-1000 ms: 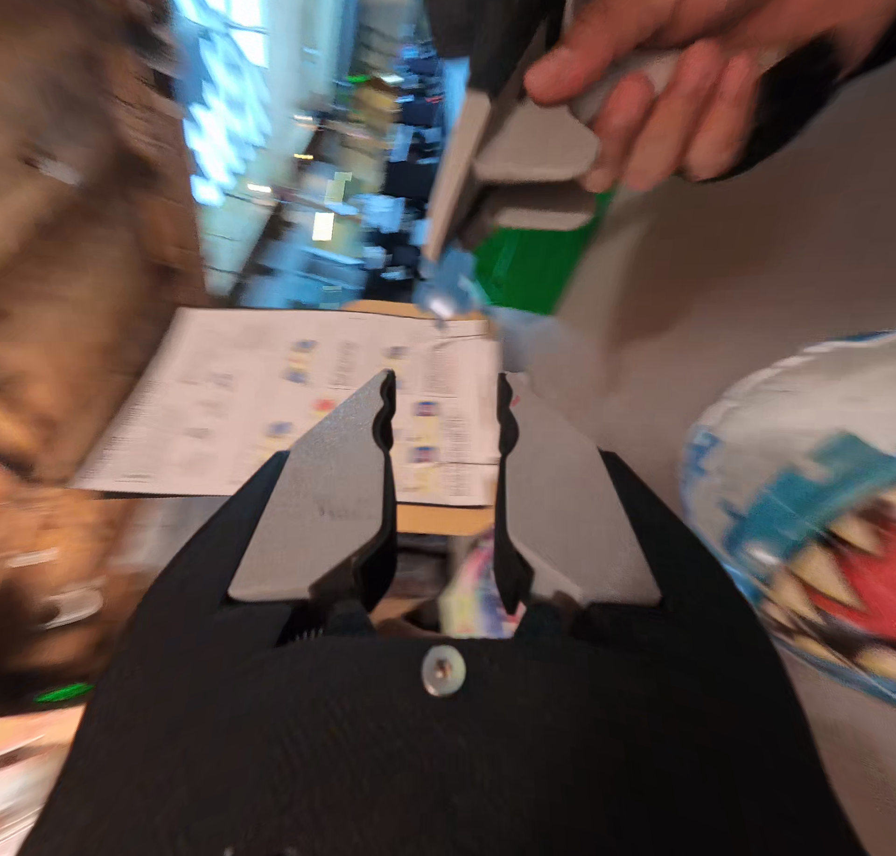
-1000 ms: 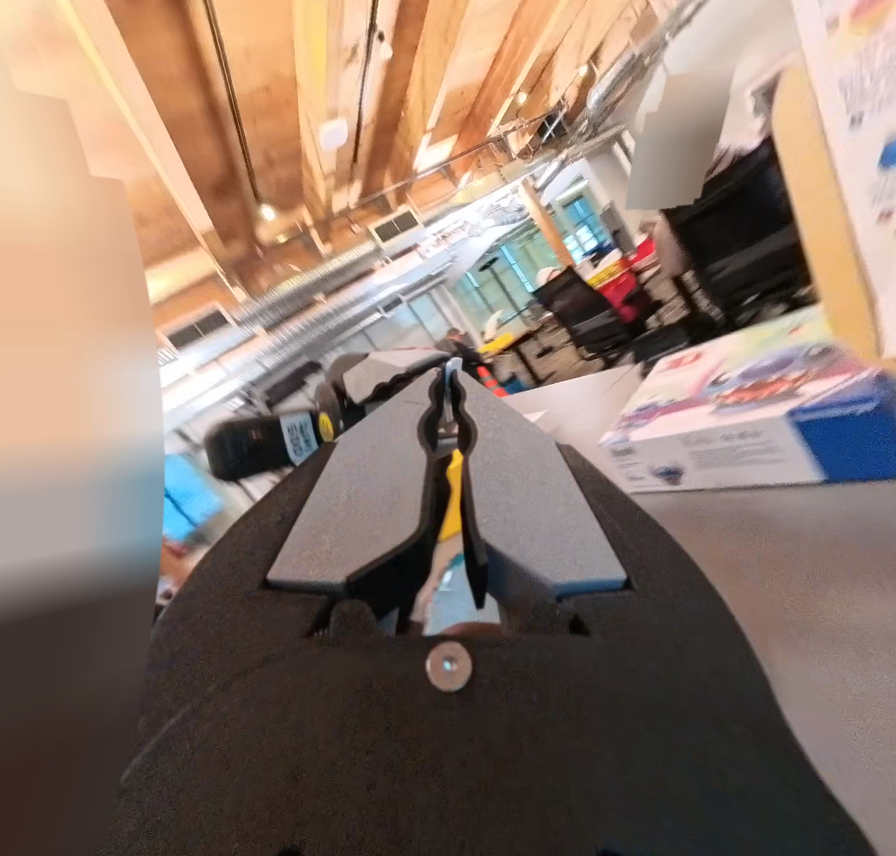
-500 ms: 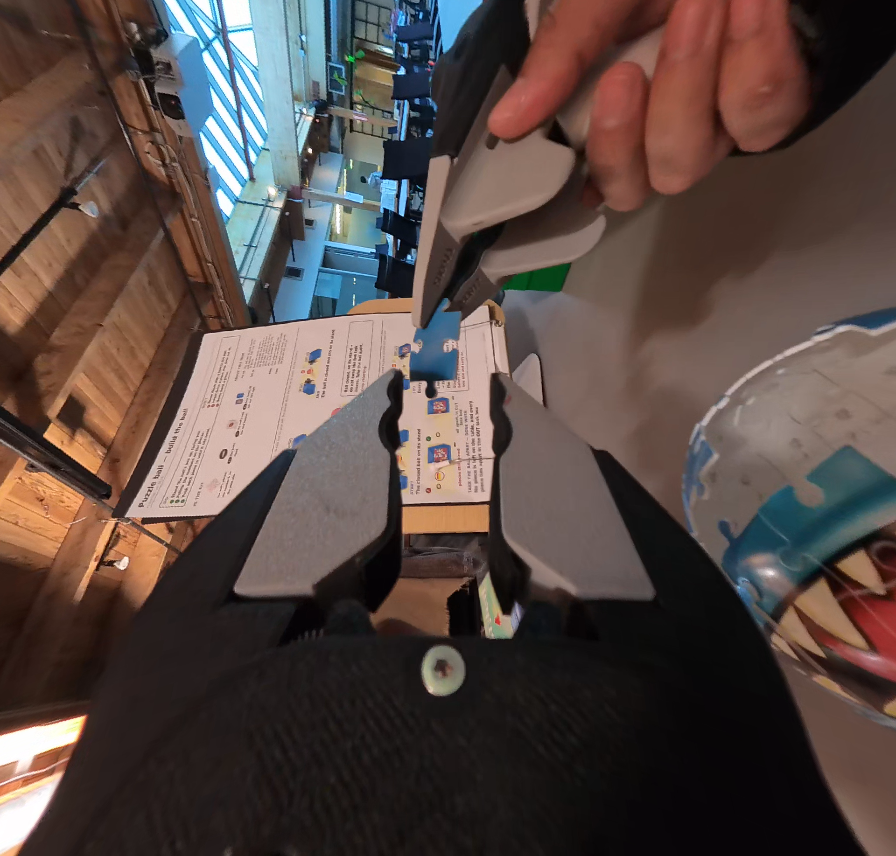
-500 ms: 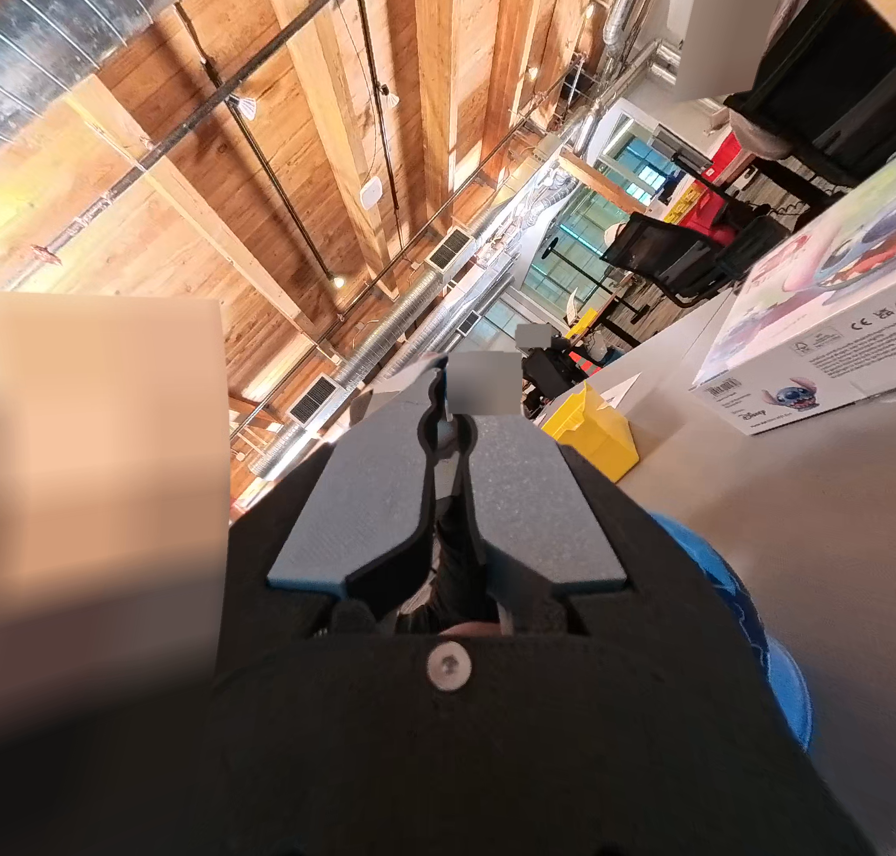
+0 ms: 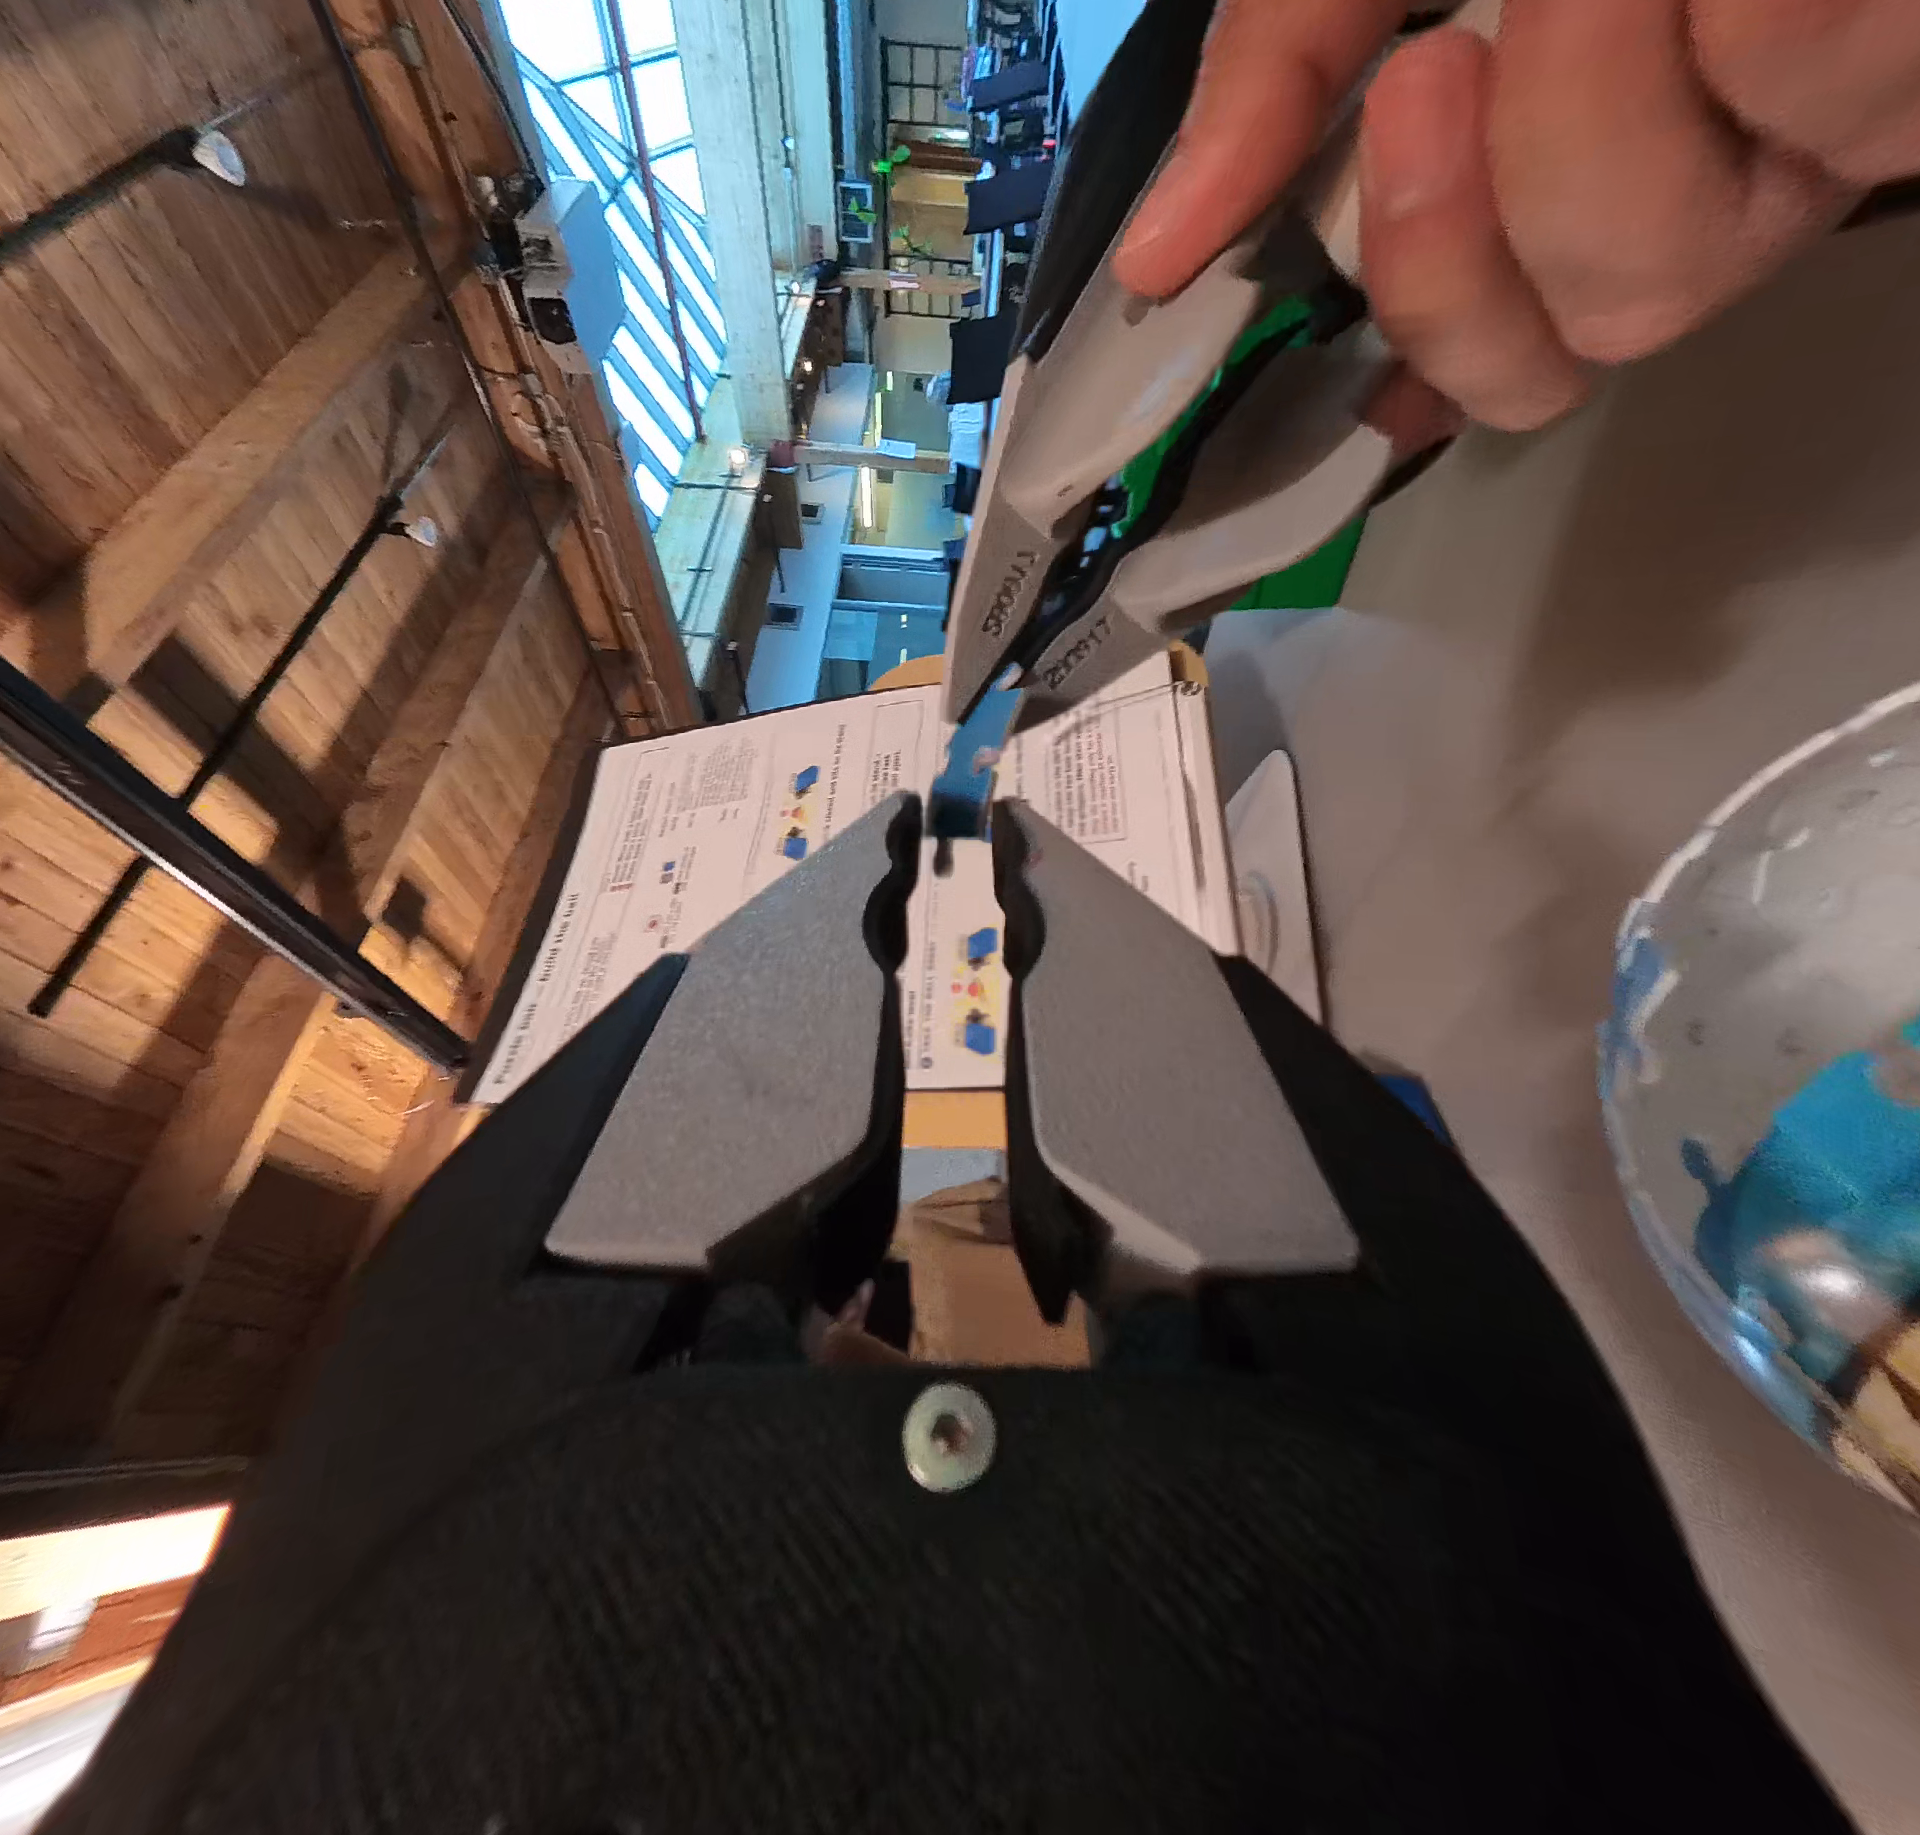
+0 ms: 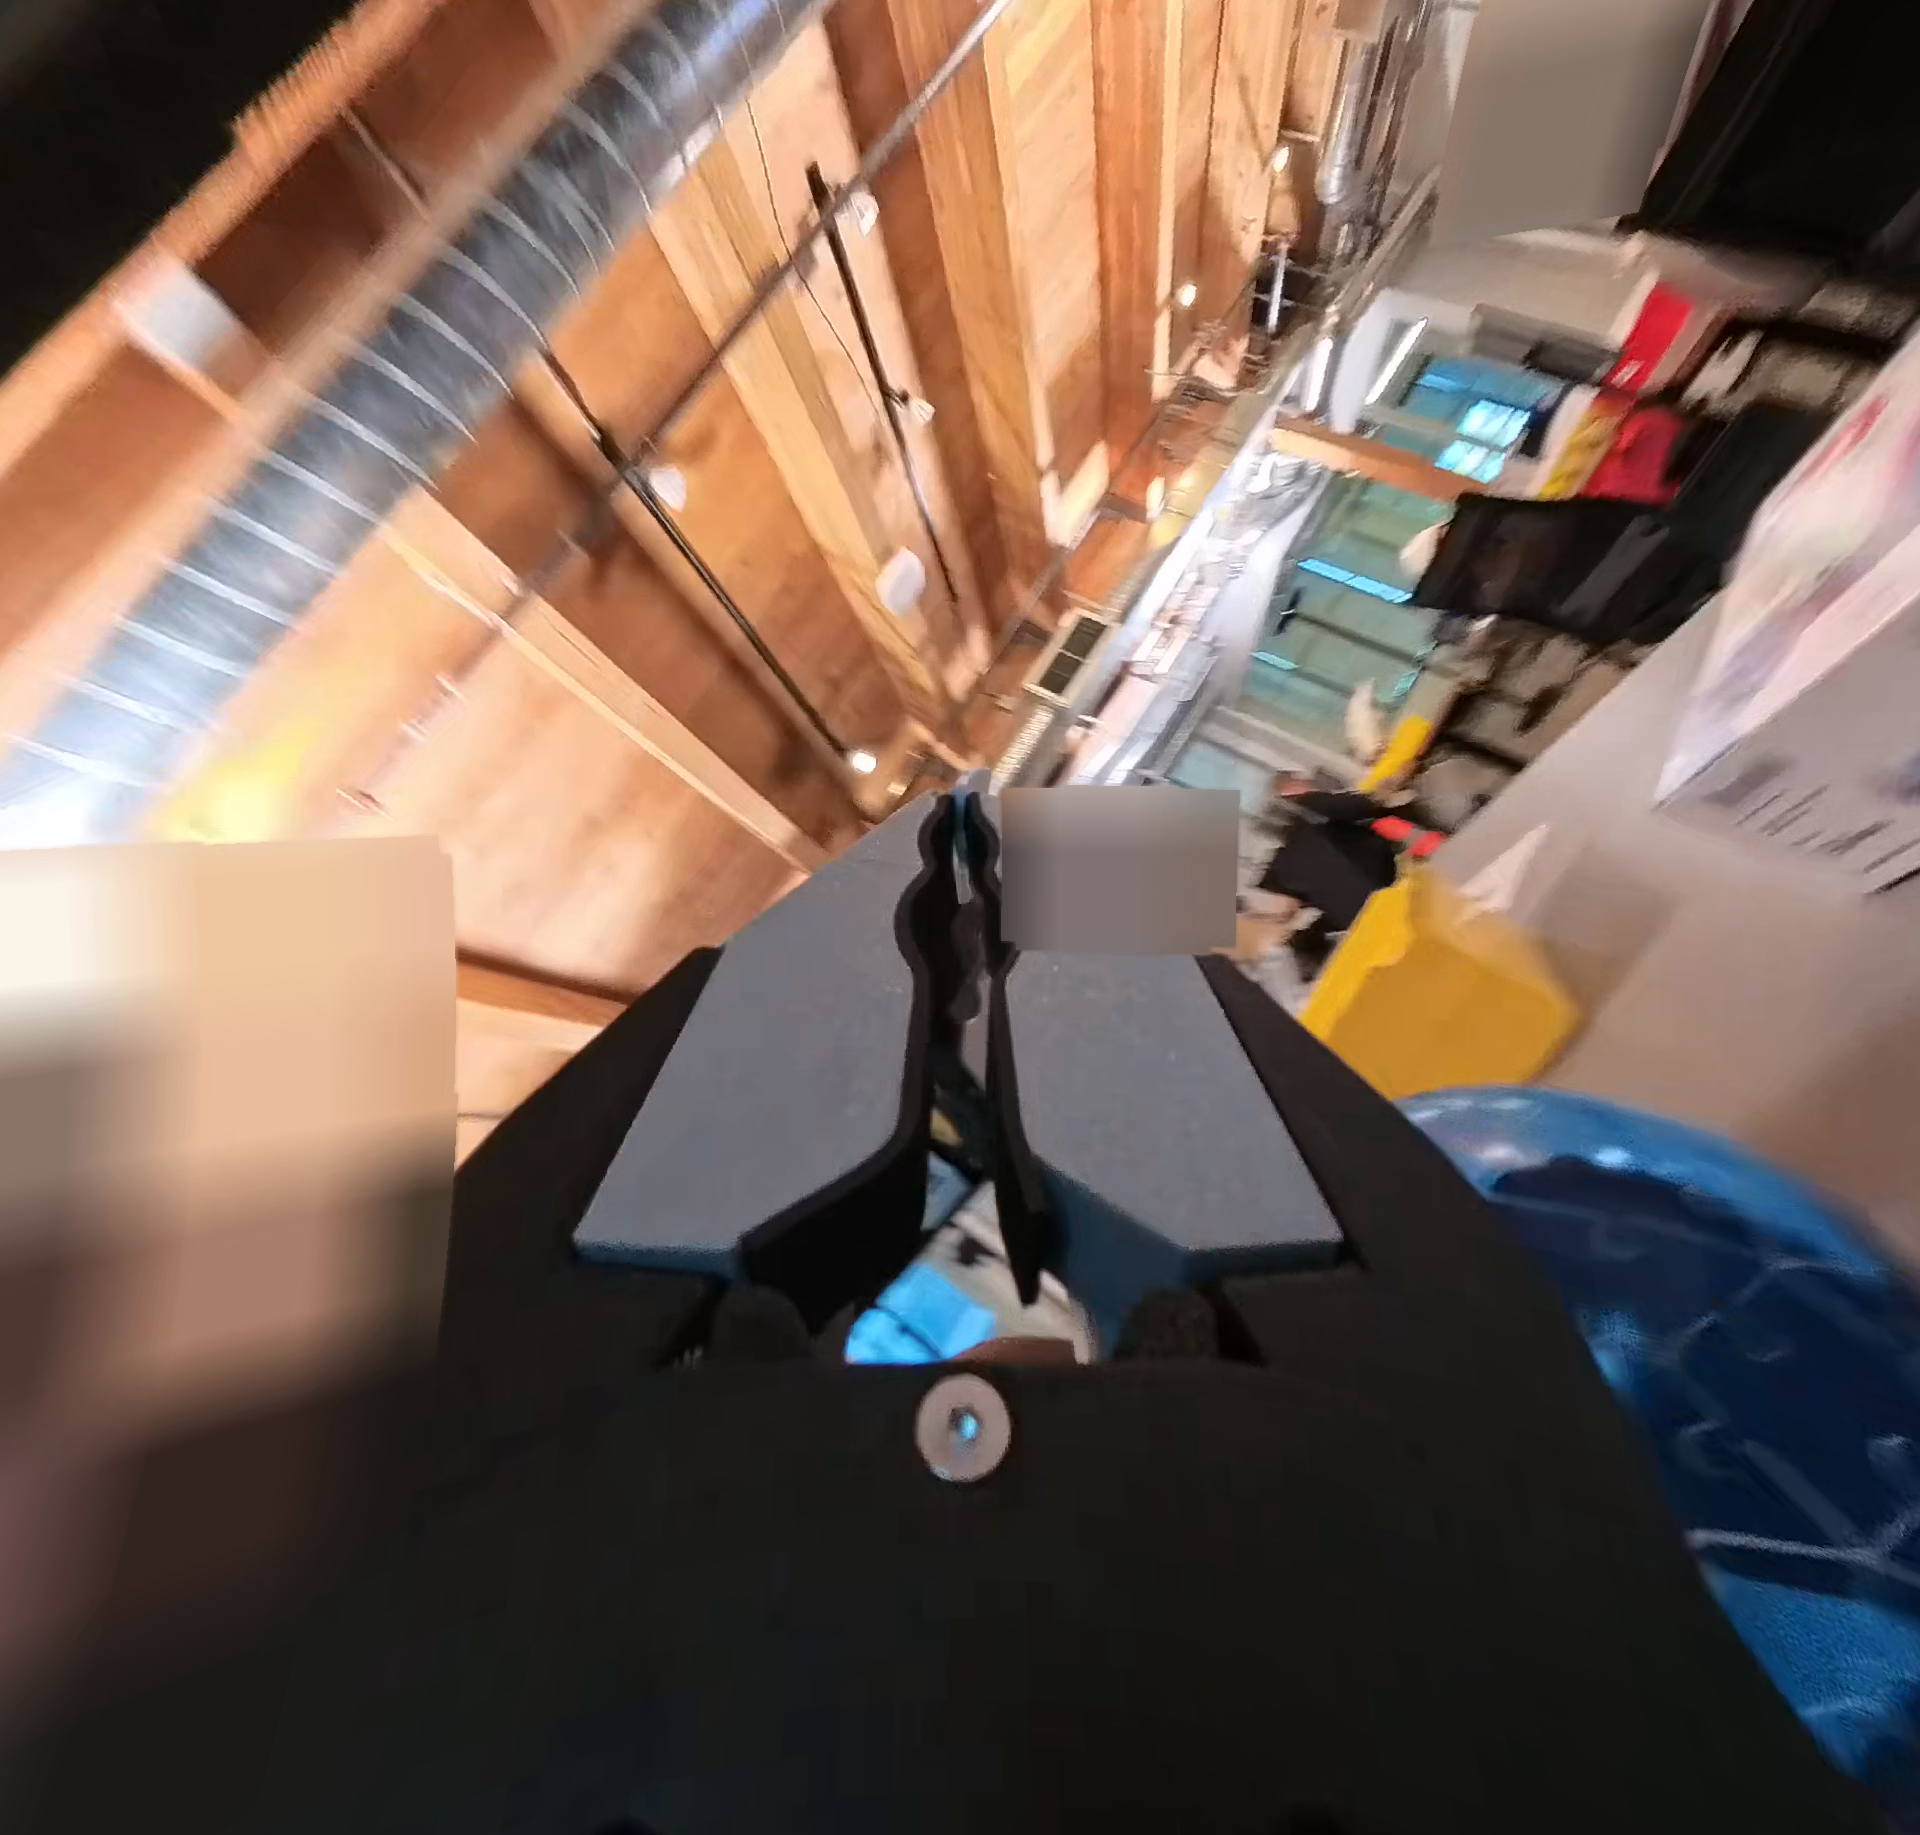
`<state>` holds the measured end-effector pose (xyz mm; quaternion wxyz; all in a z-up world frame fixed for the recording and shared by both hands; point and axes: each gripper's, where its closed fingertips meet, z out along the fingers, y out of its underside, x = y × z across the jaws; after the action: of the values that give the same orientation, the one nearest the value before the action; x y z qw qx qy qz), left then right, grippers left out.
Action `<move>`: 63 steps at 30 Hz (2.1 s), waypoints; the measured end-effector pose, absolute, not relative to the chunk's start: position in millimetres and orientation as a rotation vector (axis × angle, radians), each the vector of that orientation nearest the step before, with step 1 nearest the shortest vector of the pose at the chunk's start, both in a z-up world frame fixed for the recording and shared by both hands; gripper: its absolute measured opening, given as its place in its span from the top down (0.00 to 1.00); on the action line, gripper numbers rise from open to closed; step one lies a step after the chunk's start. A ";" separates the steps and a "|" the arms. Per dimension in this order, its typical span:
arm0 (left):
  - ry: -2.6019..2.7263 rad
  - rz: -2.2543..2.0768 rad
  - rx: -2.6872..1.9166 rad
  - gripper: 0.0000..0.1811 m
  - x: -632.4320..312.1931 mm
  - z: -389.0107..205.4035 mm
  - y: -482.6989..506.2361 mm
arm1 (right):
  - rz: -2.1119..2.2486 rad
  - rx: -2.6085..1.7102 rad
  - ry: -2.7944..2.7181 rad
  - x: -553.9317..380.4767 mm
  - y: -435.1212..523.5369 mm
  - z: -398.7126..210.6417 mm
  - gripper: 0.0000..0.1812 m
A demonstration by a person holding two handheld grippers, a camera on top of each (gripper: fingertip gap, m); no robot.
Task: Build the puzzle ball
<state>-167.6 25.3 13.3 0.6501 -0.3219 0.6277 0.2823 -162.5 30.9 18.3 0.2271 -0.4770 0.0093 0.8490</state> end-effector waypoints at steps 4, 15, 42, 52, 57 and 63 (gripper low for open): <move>1.438 0.707 -0.692 0.97 -167.0 10.7 27.2 | 2.406 -1.311 0.087 -167.0 25.0 11.4 1.00; 1.401 0.219 -0.833 1.00 -171.6 26.0 1.7 | 1.995 -1.268 -0.500 -156.4 8.8 8.5 0.96; 0.960 -0.992 -1.516 0.96 -204.2 46.0 16.5 | 1.054 -1.224 -1.362 -213.1 16.5 63.6 1.00; 0.979 -0.730 -1.572 0.89 -239.7 45.8 15.5 | 1.127 -1.245 -1.309 -209.3 21.3 60.2 1.00; 0.973 -0.681 -1.589 0.89 -243.4 43.5 18.8 | 1.069 -1.208 -1.349 -211.4 14.1 50.9 1.00; 0.992 -0.677 -1.590 0.91 -243.5 41.0 16.4 | 0.794 -1.141 -1.459 -211.2 11.4 23.2 1.00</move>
<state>-243.5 16.4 41.0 0.5432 -0.6700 0.4180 -0.2853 -211.2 11.4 23.2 0.5339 -0.4787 -0.6122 0.3333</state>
